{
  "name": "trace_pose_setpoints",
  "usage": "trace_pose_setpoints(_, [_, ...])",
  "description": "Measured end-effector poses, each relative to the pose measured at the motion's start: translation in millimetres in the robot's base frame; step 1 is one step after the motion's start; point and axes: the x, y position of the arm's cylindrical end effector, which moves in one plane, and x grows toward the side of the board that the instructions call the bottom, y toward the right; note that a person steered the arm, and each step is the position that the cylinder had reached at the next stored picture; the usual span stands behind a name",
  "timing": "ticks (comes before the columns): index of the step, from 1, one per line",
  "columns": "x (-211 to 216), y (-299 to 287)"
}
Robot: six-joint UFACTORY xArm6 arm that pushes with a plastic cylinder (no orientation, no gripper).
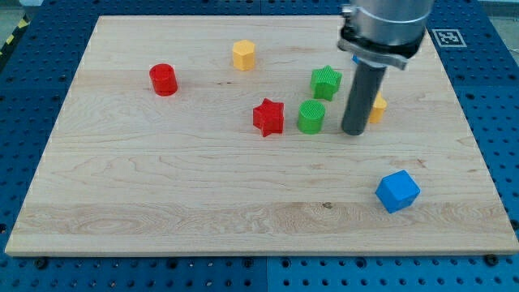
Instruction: Move the green circle into the right of the red star
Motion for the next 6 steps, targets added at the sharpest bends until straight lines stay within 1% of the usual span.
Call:
trace_pose_setpoints(1, [-20.7, -4.9])
trace_pose_setpoints(2, [-19.8, -22.0])
trace_pose_setpoints(4, [-2.8, -31.2])
trace_pose_setpoints(5, [-2.8, -31.2])
trace_pose_setpoints(6, [-17.9, -24.4])
